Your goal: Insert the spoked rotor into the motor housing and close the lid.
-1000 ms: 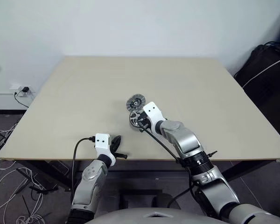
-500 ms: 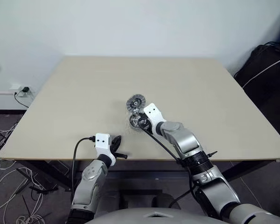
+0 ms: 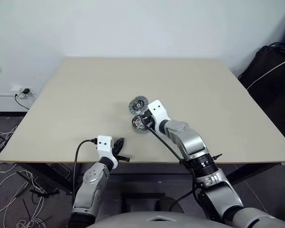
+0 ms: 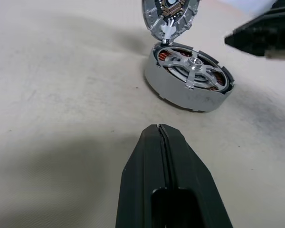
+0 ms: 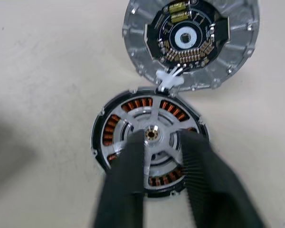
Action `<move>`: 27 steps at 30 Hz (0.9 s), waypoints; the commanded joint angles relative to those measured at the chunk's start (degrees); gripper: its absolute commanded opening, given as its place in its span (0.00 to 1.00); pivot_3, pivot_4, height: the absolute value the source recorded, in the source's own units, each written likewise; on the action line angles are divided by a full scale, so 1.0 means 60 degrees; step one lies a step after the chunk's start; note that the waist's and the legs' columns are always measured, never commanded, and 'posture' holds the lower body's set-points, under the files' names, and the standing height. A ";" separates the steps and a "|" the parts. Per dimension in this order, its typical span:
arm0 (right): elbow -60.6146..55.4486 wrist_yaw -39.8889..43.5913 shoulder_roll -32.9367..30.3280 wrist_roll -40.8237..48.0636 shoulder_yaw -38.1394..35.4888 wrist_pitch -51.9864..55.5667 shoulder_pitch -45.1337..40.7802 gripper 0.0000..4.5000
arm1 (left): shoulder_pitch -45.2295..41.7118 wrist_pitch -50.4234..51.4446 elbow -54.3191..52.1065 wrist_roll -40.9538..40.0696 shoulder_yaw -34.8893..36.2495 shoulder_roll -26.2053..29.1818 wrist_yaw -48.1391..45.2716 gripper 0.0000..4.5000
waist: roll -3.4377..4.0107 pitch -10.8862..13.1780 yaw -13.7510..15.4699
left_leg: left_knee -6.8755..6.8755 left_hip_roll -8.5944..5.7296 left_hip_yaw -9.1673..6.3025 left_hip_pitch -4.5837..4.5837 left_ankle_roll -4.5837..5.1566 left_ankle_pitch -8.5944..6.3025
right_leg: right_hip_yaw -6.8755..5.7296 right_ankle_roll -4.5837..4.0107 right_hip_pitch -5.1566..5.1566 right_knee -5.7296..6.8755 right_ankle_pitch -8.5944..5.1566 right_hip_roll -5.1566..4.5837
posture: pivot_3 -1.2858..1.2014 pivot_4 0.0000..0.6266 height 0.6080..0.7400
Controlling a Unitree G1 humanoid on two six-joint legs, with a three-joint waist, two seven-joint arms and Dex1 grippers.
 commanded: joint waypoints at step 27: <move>0.1899 0.2085 -0.0386 -0.0826 0.1187 -0.2398 -0.1175 0.04 | -0.0026 -0.0453 -0.0167 0.0090 -0.0011 0.0034 0.0014 0.00 | 0.0021 -0.0009 -0.0045 | 0.0006 -0.0005 0.0005 0.0047 -0.0001 0.0002 | 0.0003 0.0007 0.0048 0.0008 0.0003 0.0022 | 0.52 0.00 1.00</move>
